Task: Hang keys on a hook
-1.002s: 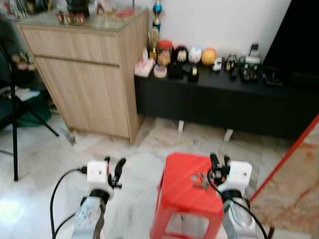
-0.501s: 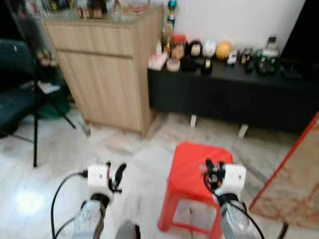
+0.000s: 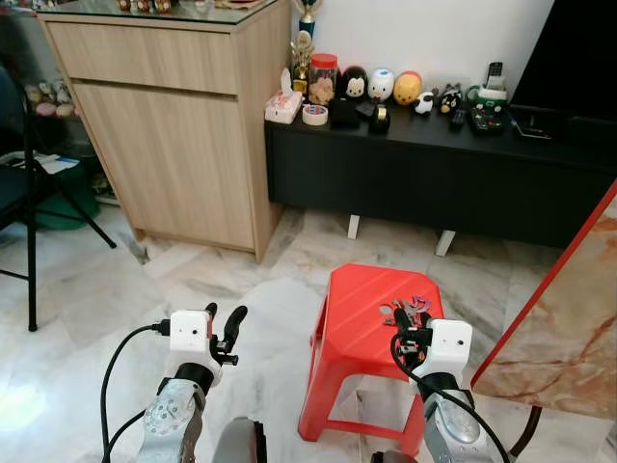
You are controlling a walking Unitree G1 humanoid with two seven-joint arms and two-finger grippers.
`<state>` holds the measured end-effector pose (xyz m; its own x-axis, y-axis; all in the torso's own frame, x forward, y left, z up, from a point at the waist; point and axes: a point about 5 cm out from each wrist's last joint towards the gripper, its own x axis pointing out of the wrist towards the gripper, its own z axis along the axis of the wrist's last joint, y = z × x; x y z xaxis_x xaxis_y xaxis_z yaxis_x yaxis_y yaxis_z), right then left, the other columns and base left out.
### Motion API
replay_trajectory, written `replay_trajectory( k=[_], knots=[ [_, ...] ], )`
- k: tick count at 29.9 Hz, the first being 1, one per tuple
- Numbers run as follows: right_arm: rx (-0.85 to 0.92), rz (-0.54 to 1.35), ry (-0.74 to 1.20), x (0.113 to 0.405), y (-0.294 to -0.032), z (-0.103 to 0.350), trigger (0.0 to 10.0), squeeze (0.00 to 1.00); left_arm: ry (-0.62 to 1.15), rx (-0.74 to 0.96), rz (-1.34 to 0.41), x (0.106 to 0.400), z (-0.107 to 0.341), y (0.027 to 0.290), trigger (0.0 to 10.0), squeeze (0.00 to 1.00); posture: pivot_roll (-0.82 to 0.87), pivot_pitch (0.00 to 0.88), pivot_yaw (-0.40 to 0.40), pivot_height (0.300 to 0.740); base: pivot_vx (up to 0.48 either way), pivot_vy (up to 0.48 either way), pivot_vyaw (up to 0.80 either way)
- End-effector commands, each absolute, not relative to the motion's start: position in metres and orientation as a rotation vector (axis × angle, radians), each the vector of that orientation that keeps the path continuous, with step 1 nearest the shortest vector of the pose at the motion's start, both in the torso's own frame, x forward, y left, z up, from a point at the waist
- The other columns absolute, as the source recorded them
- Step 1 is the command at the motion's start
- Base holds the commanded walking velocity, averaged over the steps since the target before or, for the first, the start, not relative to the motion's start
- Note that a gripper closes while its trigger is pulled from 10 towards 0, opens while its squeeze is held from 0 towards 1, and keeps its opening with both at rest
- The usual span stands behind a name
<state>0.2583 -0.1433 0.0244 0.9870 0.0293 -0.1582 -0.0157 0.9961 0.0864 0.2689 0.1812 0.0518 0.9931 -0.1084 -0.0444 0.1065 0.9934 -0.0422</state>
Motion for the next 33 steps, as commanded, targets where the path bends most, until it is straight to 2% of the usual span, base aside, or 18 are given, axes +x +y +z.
replay_trajectory(
  k=[1, 4, 24, 30, 33],
  knots=[
    [0.058, 0.031, 0.156, 0.2602, -0.1441, 0.0251, 10.0, 0.0, 0.05, -0.045, -0.114, 0.273, 0.054, 0.1801, 10.0, 0.0, 0.01, 0.029, -0.043, 0.623, 0.266, 0.0, 0.62],
    [0.045, 0.034, 0.154, 0.2607, -0.1441, 0.0251, 10.0, 0.0, 0.042, -0.045, -0.122, 0.2745, 0.0557, 0.179, 10.0, 0.0, 0.01, 0.028, -0.043, 0.623, 0.311, 0.0, 0.8],
    [0.043, 0.037, 0.146, 0.2619, -0.1407, 0.0252, 10.0, 0.0, 0.046, -0.037, -0.146, 0.2739, 0.0548, 0.1763, 10.0, 0.0, 0.01, 0.03, -0.042, 0.623, 0.343, 0.0, 0.0],
    [0.062, 0.044, 0.141, 0.261, -0.1383, 0.0252, 10.0, 0.0, 0.043, -0.036, -0.149, 0.274, 0.0554, 0.1752, 10.0, 0.0, 0.01, 0.031, -0.041, 0.623, 0.349, 0.0, 0.24],
    [0.059, 0.013, 0.153, 0.2616, -0.1419, 0.0238, 10.0, 0.0, 0.04, -0.04, -0.15, 0.2737, 0.0555, 0.1747, 10.0, 0.0, 0.01, 0.03, -0.043, 0.623, 0.0, 0.0, 0.0]
  ],
)
